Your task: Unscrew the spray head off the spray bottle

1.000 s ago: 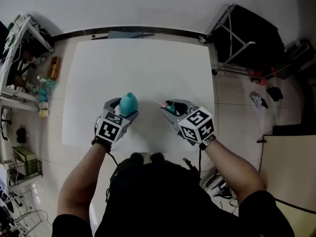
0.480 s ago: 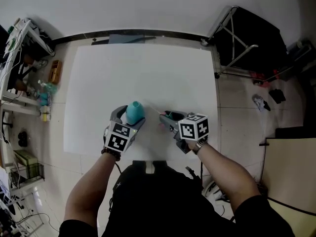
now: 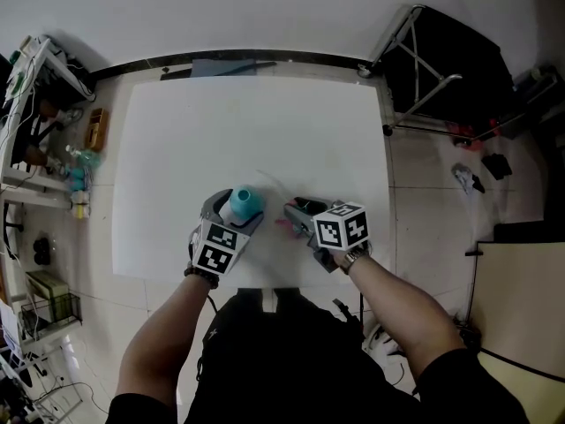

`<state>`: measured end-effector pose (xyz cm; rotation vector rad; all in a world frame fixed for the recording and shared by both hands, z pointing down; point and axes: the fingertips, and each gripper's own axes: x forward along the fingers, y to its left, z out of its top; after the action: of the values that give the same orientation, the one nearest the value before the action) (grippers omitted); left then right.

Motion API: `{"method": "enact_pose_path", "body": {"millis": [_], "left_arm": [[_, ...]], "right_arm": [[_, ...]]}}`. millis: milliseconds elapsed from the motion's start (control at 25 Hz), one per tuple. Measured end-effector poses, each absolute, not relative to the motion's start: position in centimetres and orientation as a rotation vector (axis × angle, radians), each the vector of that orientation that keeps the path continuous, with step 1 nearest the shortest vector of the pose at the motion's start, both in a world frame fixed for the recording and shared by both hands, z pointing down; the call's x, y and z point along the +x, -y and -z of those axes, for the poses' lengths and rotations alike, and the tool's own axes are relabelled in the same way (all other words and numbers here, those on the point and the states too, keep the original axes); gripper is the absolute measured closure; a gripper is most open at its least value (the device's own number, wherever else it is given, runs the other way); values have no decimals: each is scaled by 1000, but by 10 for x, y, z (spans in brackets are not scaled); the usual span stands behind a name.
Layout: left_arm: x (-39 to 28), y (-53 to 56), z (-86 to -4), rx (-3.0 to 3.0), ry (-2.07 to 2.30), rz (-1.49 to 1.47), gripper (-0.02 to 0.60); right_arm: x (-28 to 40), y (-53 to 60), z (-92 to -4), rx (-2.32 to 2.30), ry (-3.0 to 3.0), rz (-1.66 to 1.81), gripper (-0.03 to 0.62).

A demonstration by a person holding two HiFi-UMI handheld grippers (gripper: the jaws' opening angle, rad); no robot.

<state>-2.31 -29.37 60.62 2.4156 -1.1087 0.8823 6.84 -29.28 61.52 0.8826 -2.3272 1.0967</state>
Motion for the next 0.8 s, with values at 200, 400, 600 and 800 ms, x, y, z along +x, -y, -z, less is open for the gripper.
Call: {"method": "enact_pose_path", "body": {"millis": [200, 400, 600, 800], "left_arm": [[-23, 292, -609, 2418, 1091, -916, 190], [-23, 294, -605, 2427, 1094, -919, 164], [-26, 293, -600, 2418, 1113, -919, 150], [-30, 287, -596, 2416, 1133, -914, 150]], "right_arm": [[69, 294, -619, 879, 2313, -1020, 459], [70, 296, -622, 885, 2288, -963, 422], [70, 298, -624, 887, 2276, -884, 406], [73, 301, -627, 893, 2258, -811, 381]]}}
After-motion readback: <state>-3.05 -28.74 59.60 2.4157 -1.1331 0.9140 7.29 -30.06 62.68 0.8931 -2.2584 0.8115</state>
